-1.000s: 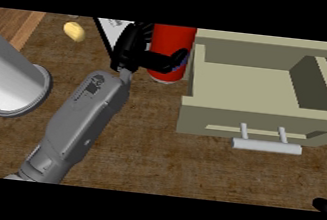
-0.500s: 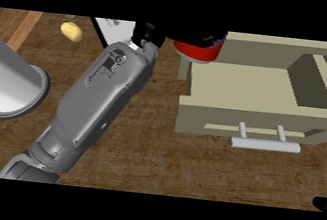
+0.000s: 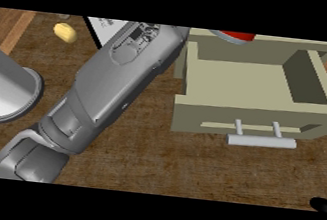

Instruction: Pick up the can, place it into the drawer and close the drawer

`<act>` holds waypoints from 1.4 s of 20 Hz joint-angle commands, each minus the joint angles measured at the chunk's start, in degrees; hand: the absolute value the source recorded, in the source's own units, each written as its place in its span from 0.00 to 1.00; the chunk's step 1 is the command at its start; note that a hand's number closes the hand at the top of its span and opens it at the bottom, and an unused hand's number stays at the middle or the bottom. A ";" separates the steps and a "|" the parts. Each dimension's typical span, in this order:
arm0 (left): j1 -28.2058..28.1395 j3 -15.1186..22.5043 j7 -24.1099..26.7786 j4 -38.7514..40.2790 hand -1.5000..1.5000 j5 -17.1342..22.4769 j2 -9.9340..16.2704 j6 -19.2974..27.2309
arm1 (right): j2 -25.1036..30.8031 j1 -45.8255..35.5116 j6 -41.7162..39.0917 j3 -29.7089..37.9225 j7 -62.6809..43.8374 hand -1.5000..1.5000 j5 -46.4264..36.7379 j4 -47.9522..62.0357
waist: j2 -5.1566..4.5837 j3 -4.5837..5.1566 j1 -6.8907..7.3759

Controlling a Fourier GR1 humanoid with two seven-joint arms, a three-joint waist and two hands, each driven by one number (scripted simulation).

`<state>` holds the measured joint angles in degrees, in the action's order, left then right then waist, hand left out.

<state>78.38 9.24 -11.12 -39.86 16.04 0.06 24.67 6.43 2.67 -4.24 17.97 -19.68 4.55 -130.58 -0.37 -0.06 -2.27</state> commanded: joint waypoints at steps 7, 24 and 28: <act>10.12 4.94 1.82 12.68 1.00 6.95 -0.06 3.30 | 1.65 -5.72 1.59 -0.43 -3.21 0.00 -0.05 2.65 | -0.51 -0.05 -1.50; 15.64 9.37 5.63 22.41 0.00 11.69 -0.06 12.11 | 4.46 -5.01 -1.81 -0.68 0.38 0.00 -1.45 2.13 | -1.00 -0.14 -3.18; 14.01 10.51 7.30 21.65 0.00 14.39 -0.06 13.26 | 6.02 -10.08 -1.83 -3.99 0.27 0.00 -5.06 4.65 | -1.57 -0.14 -3.88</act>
<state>92.26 19.57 -4.70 -18.95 28.77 0.01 37.37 10.88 -4.81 -5.20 15.36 -20.56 1.45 -127.72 -1.62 -0.21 -6.09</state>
